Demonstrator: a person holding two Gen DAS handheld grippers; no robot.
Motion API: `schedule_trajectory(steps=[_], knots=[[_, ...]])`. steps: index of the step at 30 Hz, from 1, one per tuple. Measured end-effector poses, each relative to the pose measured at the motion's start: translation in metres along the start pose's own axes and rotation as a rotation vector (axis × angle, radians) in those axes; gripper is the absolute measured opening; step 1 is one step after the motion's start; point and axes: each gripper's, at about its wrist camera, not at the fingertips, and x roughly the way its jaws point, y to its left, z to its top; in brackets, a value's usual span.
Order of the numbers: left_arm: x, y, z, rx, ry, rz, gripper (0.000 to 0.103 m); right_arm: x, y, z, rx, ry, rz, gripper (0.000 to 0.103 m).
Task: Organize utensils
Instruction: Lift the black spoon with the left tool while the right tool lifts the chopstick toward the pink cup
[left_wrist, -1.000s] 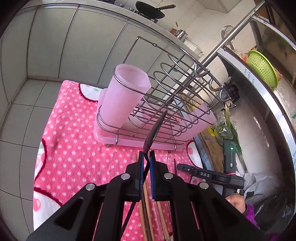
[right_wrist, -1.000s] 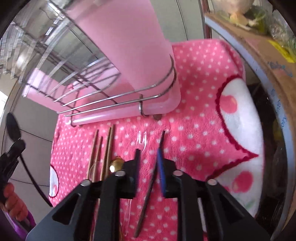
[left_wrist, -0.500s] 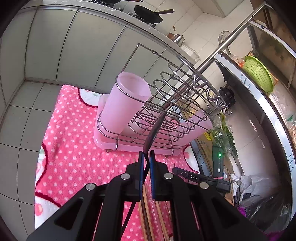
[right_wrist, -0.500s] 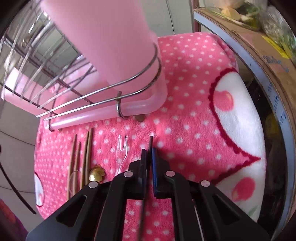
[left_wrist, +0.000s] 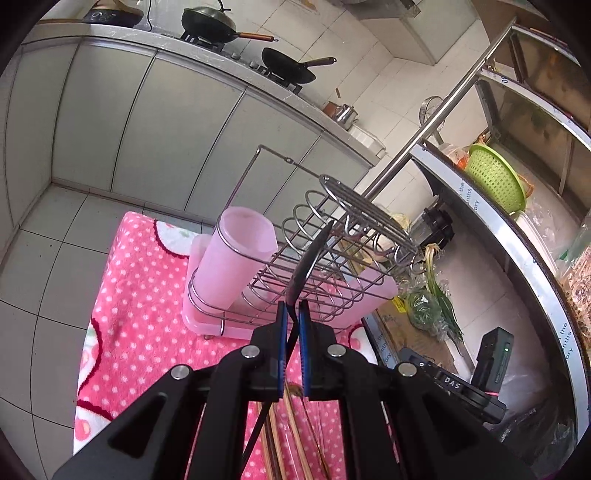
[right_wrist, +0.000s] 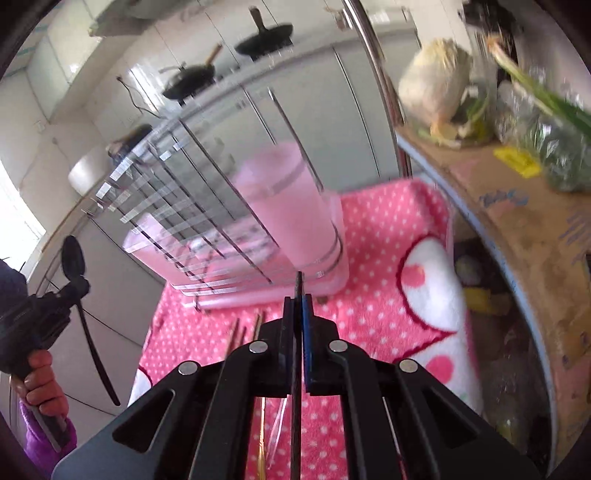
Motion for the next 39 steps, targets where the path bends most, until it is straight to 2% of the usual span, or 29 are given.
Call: schedule_trajectory(steps=[6,11,17,23,30,35,39], knots=[[-0.008,-0.006,0.022,-0.031,-0.080,-0.044,0.005,-0.041,0.017,0.039,-0.052,-0.202,0.082,0.004],[-0.014,-0.014,0.047,-0.047,-0.153,-0.098,0.005,-0.056,0.027,0.071,-0.087,-0.348,0.096,0.004],[-0.024,-0.031,0.082,-0.007,-0.260,-0.137,0.005,-0.052,0.034,0.108,-0.091,-0.451,0.125,0.004],[-0.025,-0.042,0.114,0.065,-0.395,-0.142,0.005,-0.043,0.039,0.141,-0.119,-0.558,0.100,0.004],[0.008,-0.026,0.136,0.050,-0.447,-0.138,0.005,-0.017,0.035,0.160,-0.139,-0.620,0.042,0.004],[0.043,-0.004,0.139,0.045,-0.429,-0.111,0.005,0.010,0.032,0.167,-0.156,-0.614,0.029,0.004],[0.062,0.008,0.133,0.053,-0.417,-0.123,0.005,0.032,0.028,0.166,-0.152,-0.595,0.032,0.004]])
